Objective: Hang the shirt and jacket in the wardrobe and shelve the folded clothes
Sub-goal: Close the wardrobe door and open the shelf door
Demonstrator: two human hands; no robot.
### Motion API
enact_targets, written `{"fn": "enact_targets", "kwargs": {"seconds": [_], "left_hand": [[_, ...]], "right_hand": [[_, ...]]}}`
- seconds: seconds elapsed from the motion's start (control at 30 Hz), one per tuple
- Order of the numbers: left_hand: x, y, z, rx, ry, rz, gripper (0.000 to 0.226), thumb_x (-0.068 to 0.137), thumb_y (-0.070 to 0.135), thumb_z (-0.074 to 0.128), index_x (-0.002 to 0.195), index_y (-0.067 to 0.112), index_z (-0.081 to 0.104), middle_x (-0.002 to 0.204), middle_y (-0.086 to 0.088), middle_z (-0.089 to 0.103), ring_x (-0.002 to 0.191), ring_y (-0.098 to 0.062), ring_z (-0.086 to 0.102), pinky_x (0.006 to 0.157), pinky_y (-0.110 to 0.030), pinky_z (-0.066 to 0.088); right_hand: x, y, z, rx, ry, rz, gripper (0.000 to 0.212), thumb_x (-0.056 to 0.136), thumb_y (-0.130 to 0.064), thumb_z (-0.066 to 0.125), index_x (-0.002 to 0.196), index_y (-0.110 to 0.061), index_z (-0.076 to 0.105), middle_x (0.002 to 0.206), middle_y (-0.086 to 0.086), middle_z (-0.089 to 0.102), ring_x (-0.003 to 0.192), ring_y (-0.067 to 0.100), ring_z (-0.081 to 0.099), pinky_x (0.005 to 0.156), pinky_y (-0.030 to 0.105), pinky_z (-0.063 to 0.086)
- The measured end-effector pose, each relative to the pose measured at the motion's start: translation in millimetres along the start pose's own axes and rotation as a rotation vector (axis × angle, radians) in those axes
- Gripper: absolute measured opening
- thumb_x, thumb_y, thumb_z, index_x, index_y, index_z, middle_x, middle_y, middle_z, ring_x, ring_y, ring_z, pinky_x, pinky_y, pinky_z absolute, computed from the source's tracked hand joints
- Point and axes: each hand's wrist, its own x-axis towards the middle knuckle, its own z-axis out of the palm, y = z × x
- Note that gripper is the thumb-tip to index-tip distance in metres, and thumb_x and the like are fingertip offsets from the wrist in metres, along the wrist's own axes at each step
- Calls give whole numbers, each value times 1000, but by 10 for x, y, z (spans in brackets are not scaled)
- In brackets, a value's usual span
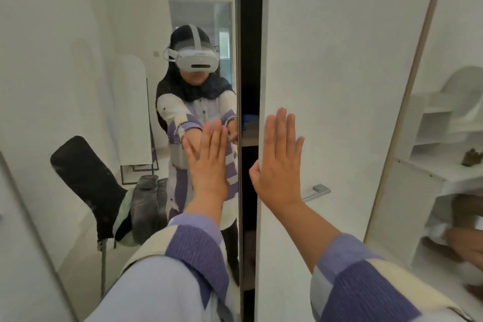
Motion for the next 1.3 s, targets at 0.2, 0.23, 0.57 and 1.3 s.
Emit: {"fn": "enact_targets", "kwargs": {"seconds": [0.2, 0.23, 0.57, 1.3], "left_hand": [[28, -118, 99, -101, 72, 66, 141, 65, 61, 72, 140, 11, -36, 152, -8, -35, 142, -29, -27, 114, -61, 10], [36, -140, 123, -107, 86, 85, 141, 66, 61, 72, 140, 11, -36, 152, -9, -35, 142, -30, -27, 113, -62, 5], [-64, 168, -53, -430, 50, 373, 134, 67, 53, 74, 145, 13, -27, 152, -11, -34, 140, -34, -28, 110, -65, -9], [-131, 2927, -1587, -991, 61, 1219, 120, 75, 71, 53, 139, 21, -35, 145, 4, -44, 137, -13, -35, 114, -59, -8]], "right_hand": [[-37, -135, -47, -70, 1, 147, 94, 79, -3, 58, 152, -11, 0, 160, 9, -8, 147, 26, -10, 117, 52, 16], [-61, -178, -73, -90, -2, 180, 93, 81, -5, 58, 151, -14, -3, 160, 7, -10, 147, 25, -10, 117, 51, 16], [-497, -128, -959, -254, -30, 301, 105, 80, -9, 61, 148, -22, -18, 160, -3, -9, 145, 22, 19, 110, 42, 38], [-233, 1618, -2436, -1456, -33, 320, 64, 90, -19, 32, 149, -2, 15, 159, 15, 10, 148, 26, 5, 116, 53, -10]]}}
